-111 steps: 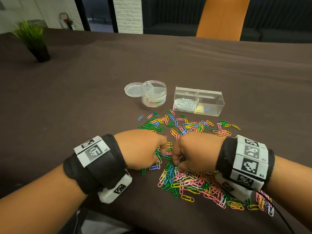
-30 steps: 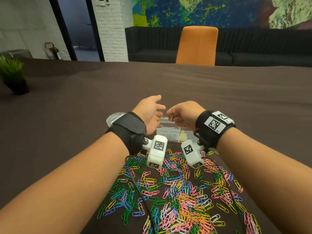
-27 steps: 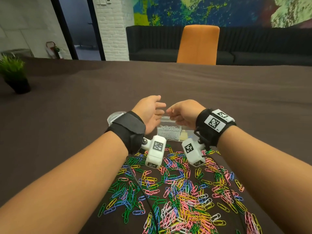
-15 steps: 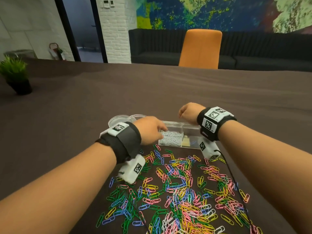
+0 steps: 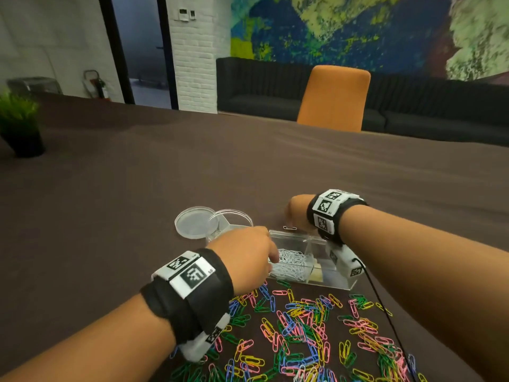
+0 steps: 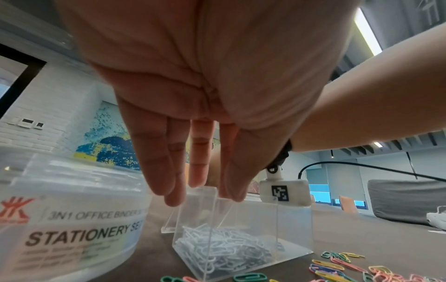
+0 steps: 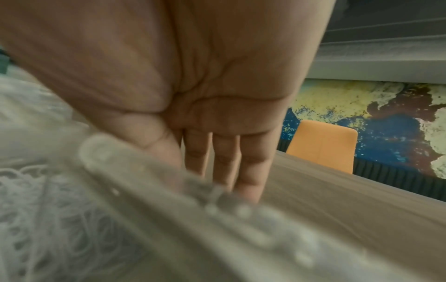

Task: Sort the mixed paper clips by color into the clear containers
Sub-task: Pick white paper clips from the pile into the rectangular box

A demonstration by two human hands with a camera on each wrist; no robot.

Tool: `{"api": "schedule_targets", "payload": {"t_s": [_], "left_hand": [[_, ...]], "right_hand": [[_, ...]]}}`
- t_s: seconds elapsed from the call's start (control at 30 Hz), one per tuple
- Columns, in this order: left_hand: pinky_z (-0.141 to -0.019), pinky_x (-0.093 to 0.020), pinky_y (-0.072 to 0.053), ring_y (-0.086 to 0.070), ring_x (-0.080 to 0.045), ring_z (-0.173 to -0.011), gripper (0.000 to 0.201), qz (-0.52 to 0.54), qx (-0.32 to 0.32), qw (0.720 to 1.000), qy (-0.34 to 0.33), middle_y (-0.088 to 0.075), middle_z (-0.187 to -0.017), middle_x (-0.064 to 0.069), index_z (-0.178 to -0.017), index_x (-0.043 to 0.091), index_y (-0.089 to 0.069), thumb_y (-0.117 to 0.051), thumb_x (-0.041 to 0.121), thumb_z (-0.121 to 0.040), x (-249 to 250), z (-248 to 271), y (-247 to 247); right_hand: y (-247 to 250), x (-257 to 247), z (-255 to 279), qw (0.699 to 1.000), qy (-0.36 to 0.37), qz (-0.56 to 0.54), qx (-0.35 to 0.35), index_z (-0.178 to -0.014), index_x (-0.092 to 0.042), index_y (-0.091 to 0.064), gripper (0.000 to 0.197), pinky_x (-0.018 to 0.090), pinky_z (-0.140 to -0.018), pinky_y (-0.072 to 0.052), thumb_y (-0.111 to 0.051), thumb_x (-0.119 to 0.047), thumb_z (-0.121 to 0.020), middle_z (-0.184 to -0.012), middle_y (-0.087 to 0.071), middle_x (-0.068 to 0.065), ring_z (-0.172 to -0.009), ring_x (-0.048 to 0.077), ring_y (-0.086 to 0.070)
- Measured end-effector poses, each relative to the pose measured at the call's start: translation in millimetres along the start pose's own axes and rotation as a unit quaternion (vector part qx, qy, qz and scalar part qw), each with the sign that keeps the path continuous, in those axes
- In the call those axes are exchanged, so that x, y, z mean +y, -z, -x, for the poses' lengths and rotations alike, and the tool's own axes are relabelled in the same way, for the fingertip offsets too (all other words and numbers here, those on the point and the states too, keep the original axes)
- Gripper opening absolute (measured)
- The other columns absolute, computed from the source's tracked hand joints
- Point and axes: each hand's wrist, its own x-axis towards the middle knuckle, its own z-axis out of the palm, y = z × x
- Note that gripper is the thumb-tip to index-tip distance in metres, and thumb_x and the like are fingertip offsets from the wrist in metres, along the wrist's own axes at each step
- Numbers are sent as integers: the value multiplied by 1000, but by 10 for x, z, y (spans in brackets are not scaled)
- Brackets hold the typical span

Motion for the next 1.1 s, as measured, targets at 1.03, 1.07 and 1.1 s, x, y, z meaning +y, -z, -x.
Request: {"api": "schedule_targets", "payload": {"t_s": [1.03, 1.07, 1.1], "left_hand": [[-71, -30, -53, -62, -12, -77, 17, -4, -128, 989, -72, -68, -81, 8, -91, 28, -70, -64, 43, -85, 512, 831, -168], [-71, -30, -53, -63, -13, -78, 20, 2, -149, 986, -71, -69, -81, 7, -91, 27, -70, -65, 46, -85, 579, 847, -205], [-71, -29, -52, -63, -15, -79, 21, -4, -162, 984, -69, -69, -82, 6, -91, 26, -70, -65, 45, -85, 634, 842, -239]], "right_hand": [[-673, -688, 2203, 946, 214, -239, 46, -104, -36, -68, 19, 34, -81, -52, -60, -28, -88, -97, -65, -11, -89, 13, -61], [-715, -719, 2220, 949, 218, -223, 46, -108, -37, -67, 21, 33, -81, -51, -59, -29, -90, -100, -65, -11, -93, 15, -61], [-745, -744, 2218, 953, 217, -206, 53, -109, -37, -67, 21, 33, -79, -51, -58, -29, -92, -101, -65, -8, -94, 17, -61]]}}
